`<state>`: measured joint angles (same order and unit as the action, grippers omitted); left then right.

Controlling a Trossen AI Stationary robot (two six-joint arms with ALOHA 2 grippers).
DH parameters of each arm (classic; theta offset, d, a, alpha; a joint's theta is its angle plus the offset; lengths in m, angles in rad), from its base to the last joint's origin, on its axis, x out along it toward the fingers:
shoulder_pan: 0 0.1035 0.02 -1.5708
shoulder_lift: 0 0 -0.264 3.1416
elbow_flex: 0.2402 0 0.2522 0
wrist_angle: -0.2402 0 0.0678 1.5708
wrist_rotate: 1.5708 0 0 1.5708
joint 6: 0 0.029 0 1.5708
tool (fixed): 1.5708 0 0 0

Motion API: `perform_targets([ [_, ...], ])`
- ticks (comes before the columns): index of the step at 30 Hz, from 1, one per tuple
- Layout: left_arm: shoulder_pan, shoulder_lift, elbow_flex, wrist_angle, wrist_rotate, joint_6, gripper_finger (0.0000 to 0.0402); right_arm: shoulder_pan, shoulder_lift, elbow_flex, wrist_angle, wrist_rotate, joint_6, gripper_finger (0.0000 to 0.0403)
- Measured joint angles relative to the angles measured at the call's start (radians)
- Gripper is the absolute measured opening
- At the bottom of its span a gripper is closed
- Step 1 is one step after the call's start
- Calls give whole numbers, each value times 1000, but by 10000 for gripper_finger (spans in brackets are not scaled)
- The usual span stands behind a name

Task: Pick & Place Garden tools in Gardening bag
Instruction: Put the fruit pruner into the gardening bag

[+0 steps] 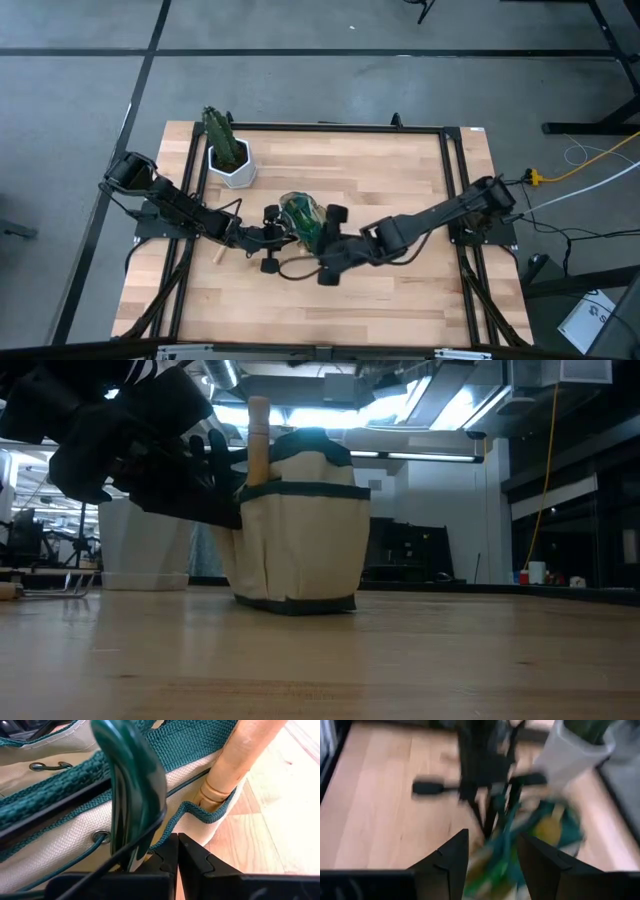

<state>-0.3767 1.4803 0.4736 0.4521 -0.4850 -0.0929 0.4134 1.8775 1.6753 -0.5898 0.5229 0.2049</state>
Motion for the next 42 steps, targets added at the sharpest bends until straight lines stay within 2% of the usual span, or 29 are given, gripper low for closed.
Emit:
perform_targets([
  [6, 0, 0, 0, 14, -1, 0, 1, -61, 17, -98, 255, -27, -138, 165],
  [11, 0, 0, 0, 23, -1, 0, 4, -133, 80, -100, 262, -163, -146, 165],
  [16, 0, 0, 0, 29, 0, 0, 2, -174, 109, -95, 302, -188, -154, 165],
  [22, 0, 0, 0, 32, -5, 1, 2, -193, 114, -94, 316, -318, -154, 165],
  [37, 0, 1, 0, 74, -9, -3, 2, -205, 151, -93, 392, -313, -162, 161],
  [42, 0, 1, 0, 68, -10, -12, 2, -206, 152, -93, 382, -305, -151, 108],
])
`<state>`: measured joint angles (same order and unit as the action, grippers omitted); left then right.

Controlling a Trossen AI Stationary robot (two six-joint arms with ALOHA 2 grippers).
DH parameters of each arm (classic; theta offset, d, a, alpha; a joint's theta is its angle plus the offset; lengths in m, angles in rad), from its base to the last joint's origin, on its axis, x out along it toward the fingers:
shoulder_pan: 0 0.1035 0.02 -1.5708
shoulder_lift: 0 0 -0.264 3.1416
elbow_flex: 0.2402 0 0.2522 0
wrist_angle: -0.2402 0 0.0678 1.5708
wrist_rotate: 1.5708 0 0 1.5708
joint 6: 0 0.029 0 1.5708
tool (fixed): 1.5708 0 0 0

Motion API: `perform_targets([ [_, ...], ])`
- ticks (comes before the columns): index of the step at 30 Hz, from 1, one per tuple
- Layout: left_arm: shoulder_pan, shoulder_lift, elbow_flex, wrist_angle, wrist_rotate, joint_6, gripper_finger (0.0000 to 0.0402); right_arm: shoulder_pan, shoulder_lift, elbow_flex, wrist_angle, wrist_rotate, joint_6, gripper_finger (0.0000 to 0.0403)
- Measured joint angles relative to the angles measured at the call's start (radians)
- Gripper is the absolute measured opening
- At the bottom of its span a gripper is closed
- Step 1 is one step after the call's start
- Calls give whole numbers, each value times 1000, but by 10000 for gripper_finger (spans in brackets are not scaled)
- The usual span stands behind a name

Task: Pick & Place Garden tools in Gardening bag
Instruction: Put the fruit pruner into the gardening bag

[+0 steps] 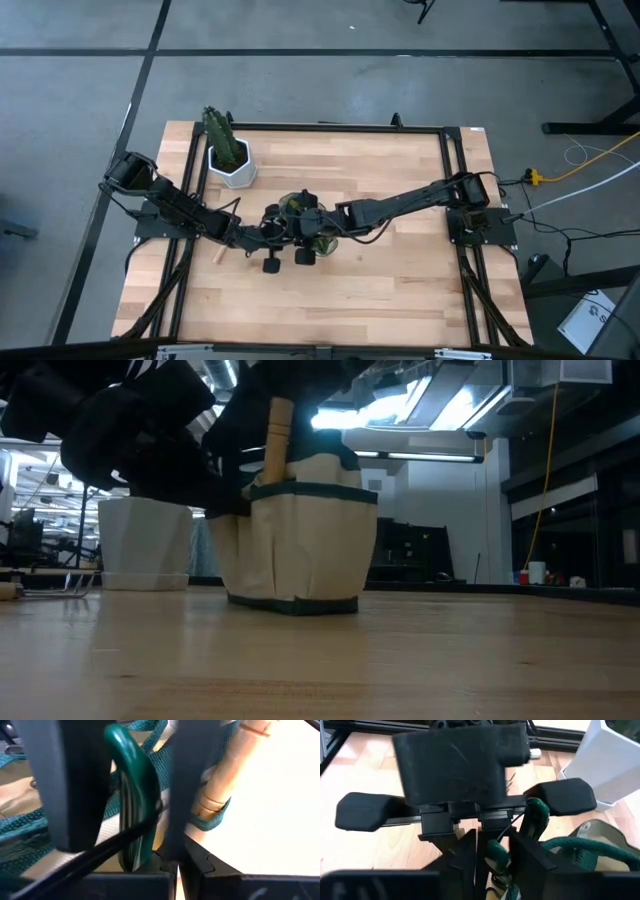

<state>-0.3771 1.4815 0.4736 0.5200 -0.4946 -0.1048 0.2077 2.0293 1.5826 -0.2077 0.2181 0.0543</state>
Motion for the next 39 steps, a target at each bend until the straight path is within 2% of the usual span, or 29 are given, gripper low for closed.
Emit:
perform_targets([
  [5, 0, 0, 0, 4, -3, -5, 3, 0, 1, -1, -3, 16, 33, 27],
  [7, -1, -1, 0, 2, 2, -5, 2, 0, 2, -2, -6, 17, 46, 16],
  [13, -1, -1, 0, -19, 73, -5, 6, 0, -29, -3, -9, 24, 76, 16],
  [23, -3, -1, 0, -45, 77, -5, 27, -4, -171, -3, -61, 69, 72, 16],
  [28, -3, -1, 0, -54, 99, -5, 28, 5, -265, -2, -128, 57, 69, 16],
  [33, -3, -1, 0, -54, 105, -5, 24, 22, -353, -2, -170, -6, 69, 16],
  [39, -3, -1, 0, -51, 129, -7, 27, 45, -431, -2, -222, -13, 70, 16],
])
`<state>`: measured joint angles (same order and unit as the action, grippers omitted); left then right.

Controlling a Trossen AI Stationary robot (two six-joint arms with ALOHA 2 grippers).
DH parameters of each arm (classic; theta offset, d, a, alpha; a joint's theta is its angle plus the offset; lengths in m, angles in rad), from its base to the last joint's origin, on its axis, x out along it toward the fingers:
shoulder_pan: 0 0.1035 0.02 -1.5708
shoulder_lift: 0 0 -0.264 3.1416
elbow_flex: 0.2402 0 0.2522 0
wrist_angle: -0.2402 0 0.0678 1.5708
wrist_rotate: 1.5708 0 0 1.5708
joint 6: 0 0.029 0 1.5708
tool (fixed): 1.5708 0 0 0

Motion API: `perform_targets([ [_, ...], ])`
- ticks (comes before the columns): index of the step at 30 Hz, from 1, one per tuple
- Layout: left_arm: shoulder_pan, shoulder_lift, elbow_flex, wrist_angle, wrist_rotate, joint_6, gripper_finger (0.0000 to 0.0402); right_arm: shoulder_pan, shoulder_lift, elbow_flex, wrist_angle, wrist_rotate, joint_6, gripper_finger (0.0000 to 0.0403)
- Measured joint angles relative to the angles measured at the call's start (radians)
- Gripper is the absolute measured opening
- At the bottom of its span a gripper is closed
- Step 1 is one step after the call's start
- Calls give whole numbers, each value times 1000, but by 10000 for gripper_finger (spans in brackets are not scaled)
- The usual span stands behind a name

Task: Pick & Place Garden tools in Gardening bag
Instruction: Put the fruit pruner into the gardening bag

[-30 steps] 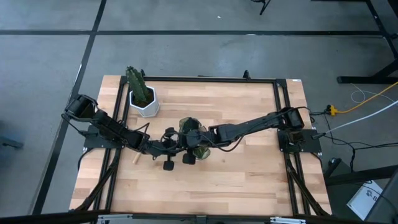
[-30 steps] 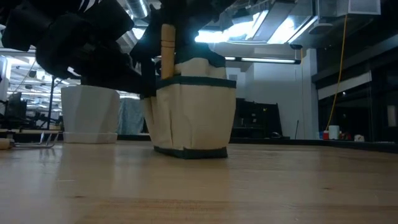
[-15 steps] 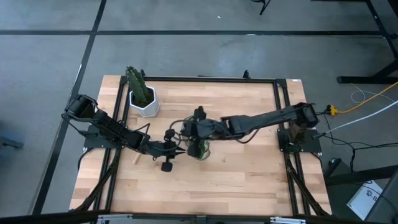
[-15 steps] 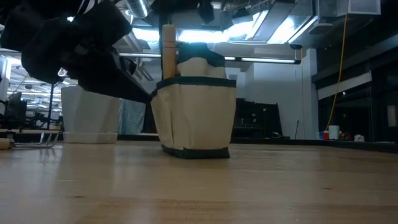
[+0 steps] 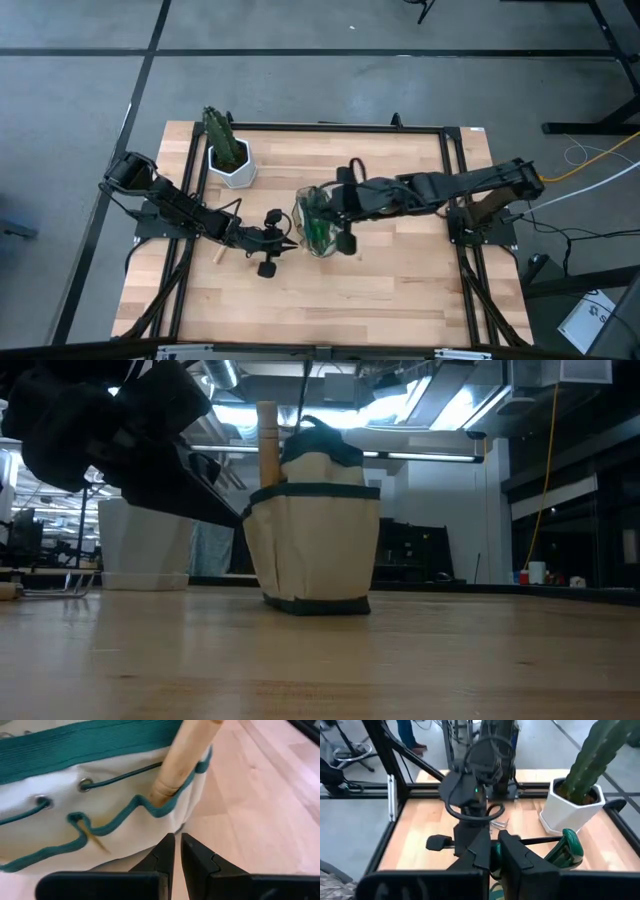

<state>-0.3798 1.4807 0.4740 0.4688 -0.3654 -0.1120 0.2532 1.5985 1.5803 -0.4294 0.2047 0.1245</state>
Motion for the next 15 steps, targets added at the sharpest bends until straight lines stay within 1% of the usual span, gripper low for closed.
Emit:
perform_targets([
  [5, 0, 0, 0, 0, 35, -6, 23, 25, -49, 0, -46, -9, 1, 16],
  [9, 0, 0, 0, -1, 54, -6, 20, 39, -76, 0, -71, -98, 2, 16],
  [12, 0, -12, 0, -2, 76, -6, 20, 43, -102, 0, -130, -177, 6, 16],
  [15, 0, -34, 0, -8, 83, -10, 19, 45, -141, 0, -210, -179, 31, 16],
])
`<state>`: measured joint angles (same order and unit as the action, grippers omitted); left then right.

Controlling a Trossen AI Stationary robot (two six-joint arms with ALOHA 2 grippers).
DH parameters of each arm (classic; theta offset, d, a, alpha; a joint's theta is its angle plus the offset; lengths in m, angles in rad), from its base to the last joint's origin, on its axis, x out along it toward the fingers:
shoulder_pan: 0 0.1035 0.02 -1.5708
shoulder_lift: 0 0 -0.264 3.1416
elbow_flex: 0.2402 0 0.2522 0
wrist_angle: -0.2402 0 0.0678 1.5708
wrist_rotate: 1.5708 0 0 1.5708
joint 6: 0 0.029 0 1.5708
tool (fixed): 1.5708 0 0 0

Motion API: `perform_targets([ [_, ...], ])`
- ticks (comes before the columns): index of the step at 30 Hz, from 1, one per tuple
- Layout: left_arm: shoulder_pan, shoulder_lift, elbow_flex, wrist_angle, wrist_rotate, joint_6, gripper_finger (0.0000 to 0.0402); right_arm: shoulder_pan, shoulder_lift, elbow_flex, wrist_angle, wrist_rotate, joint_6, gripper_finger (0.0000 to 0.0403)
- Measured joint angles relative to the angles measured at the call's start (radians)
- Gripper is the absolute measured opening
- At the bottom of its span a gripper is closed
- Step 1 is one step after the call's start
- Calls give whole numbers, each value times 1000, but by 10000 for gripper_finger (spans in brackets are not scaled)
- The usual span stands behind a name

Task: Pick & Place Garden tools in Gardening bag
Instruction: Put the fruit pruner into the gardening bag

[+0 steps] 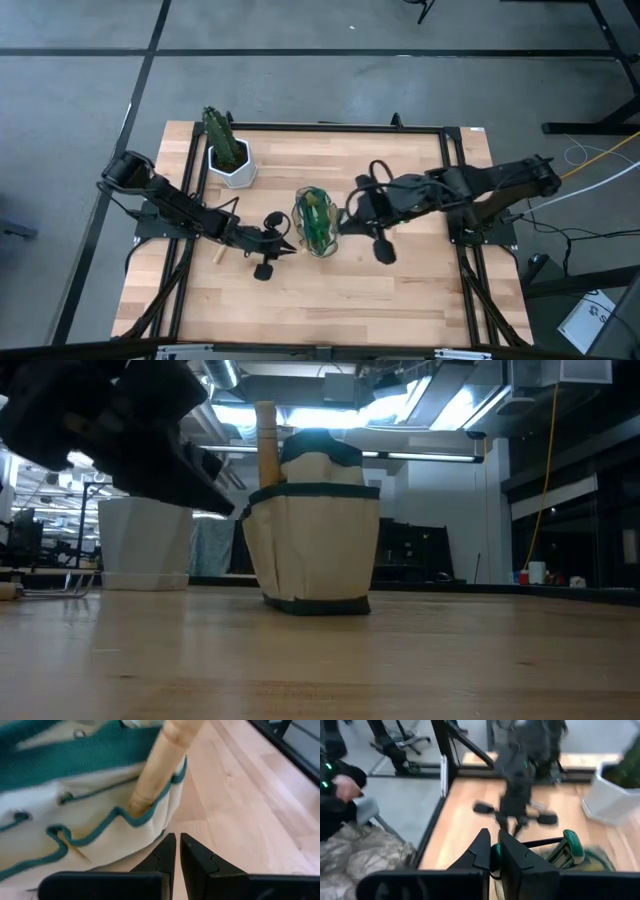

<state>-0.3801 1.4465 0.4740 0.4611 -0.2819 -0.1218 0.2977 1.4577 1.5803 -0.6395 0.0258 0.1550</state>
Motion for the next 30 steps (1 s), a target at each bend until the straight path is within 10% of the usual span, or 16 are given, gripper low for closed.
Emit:
perform_targets([
  [30, 95, -163, 0, -61, -8, -256, 13, -23, -7, -344, 255, 76, -260, 16],
])
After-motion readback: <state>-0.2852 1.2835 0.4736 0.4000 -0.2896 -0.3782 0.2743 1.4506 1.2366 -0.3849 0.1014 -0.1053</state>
